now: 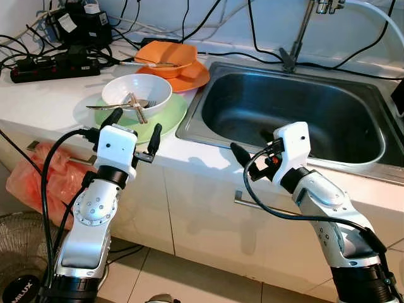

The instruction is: Kitchen organization

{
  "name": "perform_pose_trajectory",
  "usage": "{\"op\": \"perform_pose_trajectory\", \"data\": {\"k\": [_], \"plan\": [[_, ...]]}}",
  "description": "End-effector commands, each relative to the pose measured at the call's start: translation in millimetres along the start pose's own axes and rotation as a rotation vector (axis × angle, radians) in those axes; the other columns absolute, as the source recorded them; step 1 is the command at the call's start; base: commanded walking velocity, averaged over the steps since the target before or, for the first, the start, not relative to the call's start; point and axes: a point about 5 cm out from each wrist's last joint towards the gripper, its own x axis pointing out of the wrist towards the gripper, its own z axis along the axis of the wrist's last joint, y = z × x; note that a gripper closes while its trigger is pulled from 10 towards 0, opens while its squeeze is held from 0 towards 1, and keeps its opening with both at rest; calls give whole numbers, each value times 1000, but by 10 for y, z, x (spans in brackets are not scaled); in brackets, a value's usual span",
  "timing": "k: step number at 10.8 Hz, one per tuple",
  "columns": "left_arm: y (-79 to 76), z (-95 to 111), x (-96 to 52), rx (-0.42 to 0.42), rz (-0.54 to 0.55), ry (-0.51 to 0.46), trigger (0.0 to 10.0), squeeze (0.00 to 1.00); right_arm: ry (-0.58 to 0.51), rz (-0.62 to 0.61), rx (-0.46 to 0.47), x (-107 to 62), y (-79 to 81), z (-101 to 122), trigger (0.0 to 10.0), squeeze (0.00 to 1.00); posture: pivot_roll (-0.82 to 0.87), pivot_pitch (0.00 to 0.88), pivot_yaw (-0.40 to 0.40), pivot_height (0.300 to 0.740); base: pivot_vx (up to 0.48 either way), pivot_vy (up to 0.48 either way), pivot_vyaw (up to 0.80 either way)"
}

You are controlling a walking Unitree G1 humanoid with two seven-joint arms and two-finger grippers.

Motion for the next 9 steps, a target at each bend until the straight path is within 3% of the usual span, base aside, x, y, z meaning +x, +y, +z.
{"op": "perform_pose_trajectory", "data": {"k": [1,3,5,6,7,9], "plan": [[-24,15,34,19,-35,-15,10000,0,-14,-27,12,-7,-47,23,10000,0,177,18,15,740,0,0,0],[15,-5,93,56,-38,-23,10000,0,-57,-36,-10,-6,-29,42,10000,0,172,19,17,740,0,0,0],[69,13,176,83,-35,-38,10000,0,-62,51,-45,-40,50,36,10000,0,171,21,21,740,0,0,0],[71,9,198,100,-49,-44,10000,0,-56,107,-11,-68,84,29,10000,0,171,21,21,740,0,0,0],[62,9,224,164,-106,-72,10000,0,-36,135,-50,-105,101,-33,10000,0,165,22,30,740,0,0,0],[111,-20,271,185,-122,-71,10000,0,-52,138,-96,-106,133,-52,10000,0,164,21,34,740,0,0,0]]}}
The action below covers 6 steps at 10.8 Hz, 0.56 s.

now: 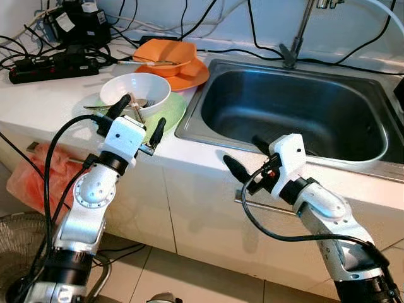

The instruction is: Kitchen organization

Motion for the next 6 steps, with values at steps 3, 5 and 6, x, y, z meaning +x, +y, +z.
{"op": "perform_pose_trajectory", "data": {"k": [3,5,6], "plan": [[26,-28,49,38,-52,-31,863,0,-15,28,13,2,70,30,10000,0,166,21,39,740,0,0,0],[54,-74,27,51,-67,-25,0,0,-8,44,6,-18,57,16,10000,0,165,21,43,740,0,0,0],[59,-94,2,54,-76,-22,0,0,-18,35,3,-21,39,24,10000,0,164,23,47,740,0,0,0]]}}
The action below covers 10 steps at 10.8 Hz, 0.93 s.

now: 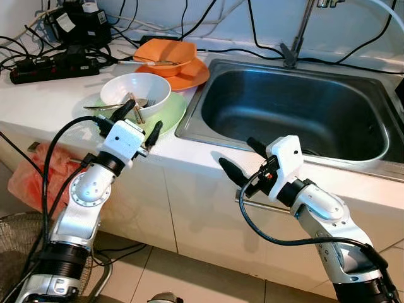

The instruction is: Kitchen organization

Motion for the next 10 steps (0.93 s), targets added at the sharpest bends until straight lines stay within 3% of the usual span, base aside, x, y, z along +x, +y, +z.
{"op": "perform_pose_trajectory", "data": {"k": [1,4,7,10], "plan": [[10,-12,-6,10,-24,-5,0,0,-19,-8,-15,-29,-42,31,10000,0,165,27,53,740,0,0,0],[-19,-8,11,-1,-38,-17,0,0,-25,24,-47,11,-84,69,10000,0,171,26,42,740,0,0,0],[-23,-6,6,-1,-36,-23,0,0,-10,95,-52,21,-27,49,10000,0,171,29,51,740,0,0,0],[-26,-2,8,-1,-49,-25,0,0,2,126,-118,12,-114,79,10000,0,160,33,70,740,0,0,0]]}}
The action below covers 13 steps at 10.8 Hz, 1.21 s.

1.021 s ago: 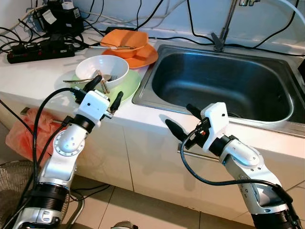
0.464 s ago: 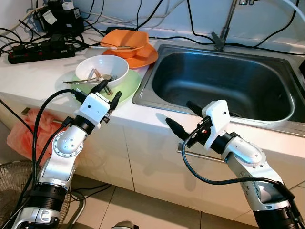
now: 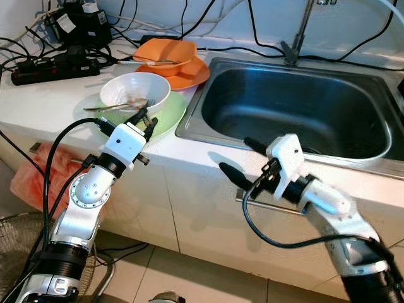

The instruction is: Kitchen organization

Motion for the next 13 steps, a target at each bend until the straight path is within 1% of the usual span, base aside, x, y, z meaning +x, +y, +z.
{"op": "perform_pose_trajectory", "data": {"k": [1,3,5,7,9,10,12,13], "plan": [[9,-3,17,4,-15,2,0,0,-6,1,-19,1,-48,24,10000,0,158,33,71,740,0,0,0],[-11,21,32,0,-18,-9,0,0,-10,-2,-34,21,-68,26,10000,0,164,28,68,740,0,0,0],[-16,34,32,2,-14,-18,0,0,-22,-17,-29,43,-65,16,10000,0,173,15,66,740,0,0,0],[13,45,36,14,26,-21,0,0,-37,-40,-7,73,-58,2,10000,0,179,9,54,740,0,0,0],[67,69,18,61,88,-28,0,0,-59,-60,3,97,-45,9,10000,0,181,8,51,740,0,0,0],[117,118,35,80,129,-47,0,0,-74,-78,15,112,-43,17,10000,0,180,5,48,740,0,0,0],[168,224,64,112,167,-94,0,0,-91,-91,22,135,-23,32,10000,0,178,3,47,740,0,0,0],[150,380,116,141,162,-160,0,0,-102,-104,26,149,-20,45,10000,0,179,2,43,740,0,0,0]]}}
